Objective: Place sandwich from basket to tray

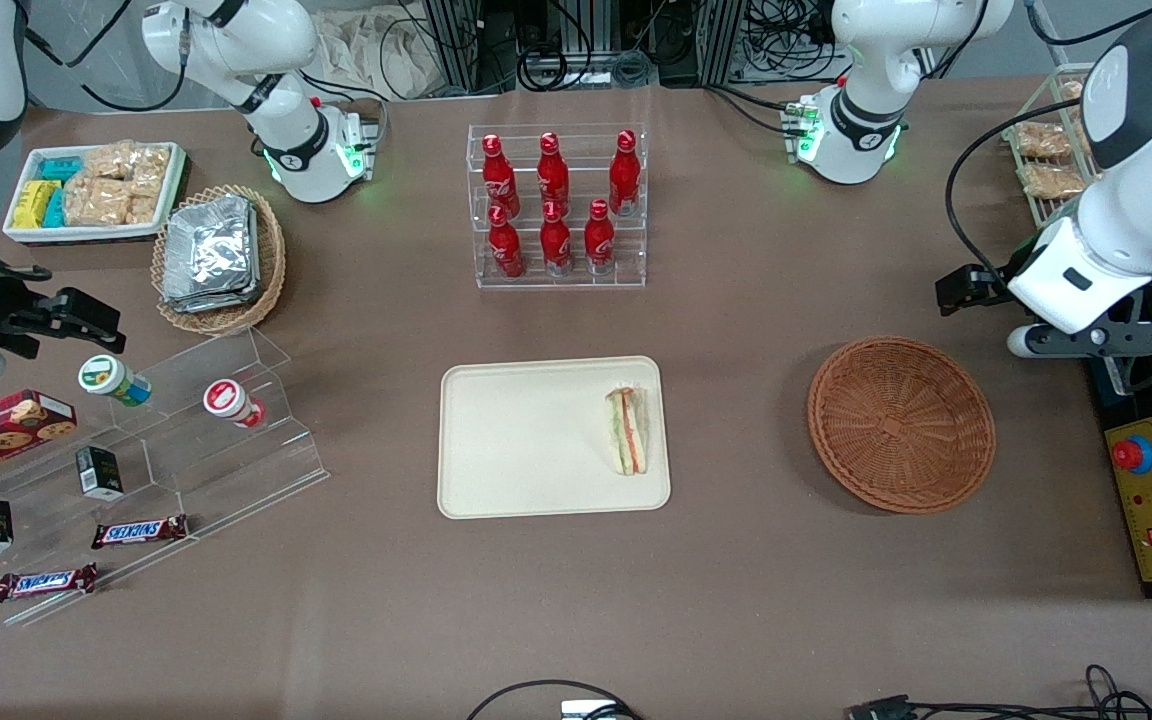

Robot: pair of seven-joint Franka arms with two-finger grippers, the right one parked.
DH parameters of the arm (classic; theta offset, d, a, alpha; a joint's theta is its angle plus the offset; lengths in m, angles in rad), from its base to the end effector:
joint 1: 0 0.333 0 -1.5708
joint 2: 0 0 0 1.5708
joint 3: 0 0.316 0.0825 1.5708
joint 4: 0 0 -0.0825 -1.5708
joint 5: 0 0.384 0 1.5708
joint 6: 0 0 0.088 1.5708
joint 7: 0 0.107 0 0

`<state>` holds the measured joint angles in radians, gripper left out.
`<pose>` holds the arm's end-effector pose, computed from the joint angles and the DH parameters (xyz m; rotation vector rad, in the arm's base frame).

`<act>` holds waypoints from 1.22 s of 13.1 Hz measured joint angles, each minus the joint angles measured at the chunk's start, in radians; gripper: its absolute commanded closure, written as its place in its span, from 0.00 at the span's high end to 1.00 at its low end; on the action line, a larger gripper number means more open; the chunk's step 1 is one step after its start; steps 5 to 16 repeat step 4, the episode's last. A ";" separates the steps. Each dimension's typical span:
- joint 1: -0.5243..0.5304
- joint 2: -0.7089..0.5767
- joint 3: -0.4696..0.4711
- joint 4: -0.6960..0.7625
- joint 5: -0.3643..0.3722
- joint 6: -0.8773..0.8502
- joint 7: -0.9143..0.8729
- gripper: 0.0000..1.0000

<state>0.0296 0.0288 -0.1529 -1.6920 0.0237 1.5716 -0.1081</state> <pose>0.5509 -0.0647 0.5520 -3.0969 0.0267 0.2259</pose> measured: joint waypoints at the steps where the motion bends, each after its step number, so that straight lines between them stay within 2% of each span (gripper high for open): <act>1: 0.000 0.000 0.000 0.000 0.000 0.001 0.000 1.00; 16: 0.003 0.000 0.000 0.000 0.000 0.009 0.000 1.00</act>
